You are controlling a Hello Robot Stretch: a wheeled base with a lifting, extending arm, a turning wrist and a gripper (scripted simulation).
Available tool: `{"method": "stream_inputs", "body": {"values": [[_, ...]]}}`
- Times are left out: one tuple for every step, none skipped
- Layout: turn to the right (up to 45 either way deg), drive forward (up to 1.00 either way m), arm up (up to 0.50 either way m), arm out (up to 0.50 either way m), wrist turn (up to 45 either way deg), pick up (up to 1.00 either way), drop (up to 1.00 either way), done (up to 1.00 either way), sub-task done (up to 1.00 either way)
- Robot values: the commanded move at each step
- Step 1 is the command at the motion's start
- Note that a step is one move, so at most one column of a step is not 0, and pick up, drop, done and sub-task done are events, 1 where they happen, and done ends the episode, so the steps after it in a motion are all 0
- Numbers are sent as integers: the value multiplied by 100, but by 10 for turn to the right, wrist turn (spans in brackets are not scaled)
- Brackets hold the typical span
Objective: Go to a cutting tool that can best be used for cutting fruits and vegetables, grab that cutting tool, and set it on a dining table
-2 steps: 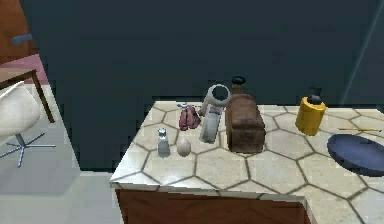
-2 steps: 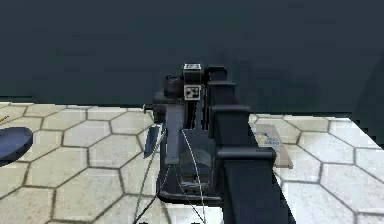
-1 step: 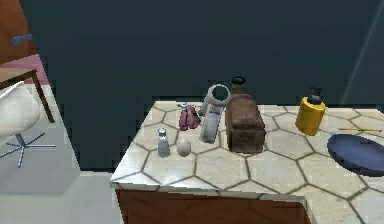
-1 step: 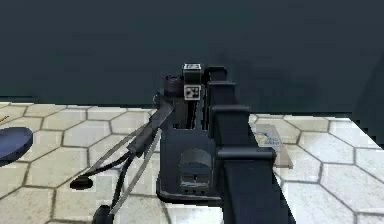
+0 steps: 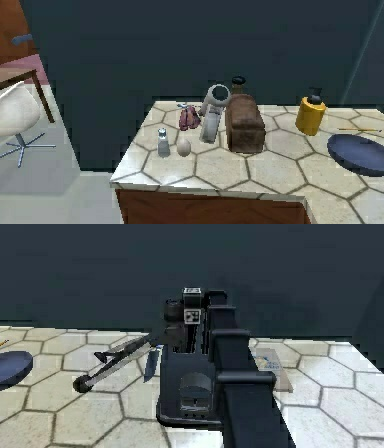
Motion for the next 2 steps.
{"method": "stream_inputs", "body": {"values": [[0,0,0,0,450,0,0,0,0],[0,0,0,0,60,0,0,0,0]]}}
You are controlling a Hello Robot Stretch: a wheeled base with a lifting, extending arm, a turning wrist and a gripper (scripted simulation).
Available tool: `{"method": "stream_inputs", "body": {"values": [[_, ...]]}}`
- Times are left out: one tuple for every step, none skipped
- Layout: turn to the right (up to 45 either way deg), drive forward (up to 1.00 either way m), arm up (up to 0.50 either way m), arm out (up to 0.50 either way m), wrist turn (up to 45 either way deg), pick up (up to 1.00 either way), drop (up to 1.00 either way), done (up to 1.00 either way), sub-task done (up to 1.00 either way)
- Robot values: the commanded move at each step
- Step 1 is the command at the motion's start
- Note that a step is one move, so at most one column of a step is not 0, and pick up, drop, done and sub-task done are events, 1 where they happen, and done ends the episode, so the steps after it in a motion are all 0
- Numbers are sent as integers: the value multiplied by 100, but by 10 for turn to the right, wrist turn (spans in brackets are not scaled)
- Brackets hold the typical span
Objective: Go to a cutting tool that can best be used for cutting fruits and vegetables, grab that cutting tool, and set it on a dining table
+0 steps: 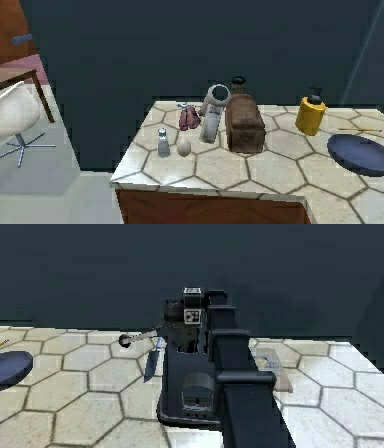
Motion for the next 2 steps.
{"method": "stream_inputs", "body": {"values": [[0,0,-16,0,0,0,0,0,0],[0,0,0,0,0,100,0,0,0]]}}
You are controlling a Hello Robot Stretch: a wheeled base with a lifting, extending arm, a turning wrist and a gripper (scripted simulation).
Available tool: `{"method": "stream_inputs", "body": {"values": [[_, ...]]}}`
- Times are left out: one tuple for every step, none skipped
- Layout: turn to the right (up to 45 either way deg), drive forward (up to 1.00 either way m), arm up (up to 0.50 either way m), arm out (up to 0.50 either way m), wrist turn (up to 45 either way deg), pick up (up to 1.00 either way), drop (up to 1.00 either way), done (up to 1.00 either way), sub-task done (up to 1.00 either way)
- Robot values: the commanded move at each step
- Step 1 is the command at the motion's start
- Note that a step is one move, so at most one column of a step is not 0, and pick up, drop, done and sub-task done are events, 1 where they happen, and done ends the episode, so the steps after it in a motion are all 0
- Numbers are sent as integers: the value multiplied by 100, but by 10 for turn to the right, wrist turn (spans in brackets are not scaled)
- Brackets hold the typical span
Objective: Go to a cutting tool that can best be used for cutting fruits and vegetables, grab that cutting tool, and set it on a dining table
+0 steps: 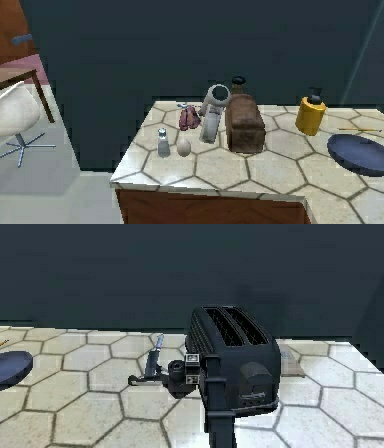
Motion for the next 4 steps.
{"method": "stream_inputs", "body": {"values": [[0,0,10,0,0,0,0,0,0],[0,0,6,0,0,0,0,0,0],[0,0,0,0,-450,0,0,0,0],[0,0,0,0,-450,0,0,0,0]]}}
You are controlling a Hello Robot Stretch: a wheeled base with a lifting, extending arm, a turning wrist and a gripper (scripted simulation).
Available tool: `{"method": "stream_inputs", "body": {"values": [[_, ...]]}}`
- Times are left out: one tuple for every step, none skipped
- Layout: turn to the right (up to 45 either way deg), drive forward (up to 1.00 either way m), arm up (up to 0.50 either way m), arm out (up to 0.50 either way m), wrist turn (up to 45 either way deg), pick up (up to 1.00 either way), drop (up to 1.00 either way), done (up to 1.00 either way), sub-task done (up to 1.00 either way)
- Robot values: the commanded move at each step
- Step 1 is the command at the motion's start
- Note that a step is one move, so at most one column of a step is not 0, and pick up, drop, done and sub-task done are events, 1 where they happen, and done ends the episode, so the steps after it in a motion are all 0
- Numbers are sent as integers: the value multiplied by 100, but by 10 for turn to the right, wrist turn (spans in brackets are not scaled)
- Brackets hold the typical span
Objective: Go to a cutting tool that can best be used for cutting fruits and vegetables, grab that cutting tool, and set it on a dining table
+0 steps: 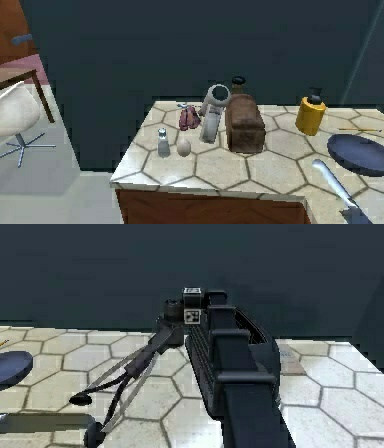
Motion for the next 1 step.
{"method": "stream_inputs", "body": {"values": [[0,0,0,-26,0,0,0,0,0]]}}
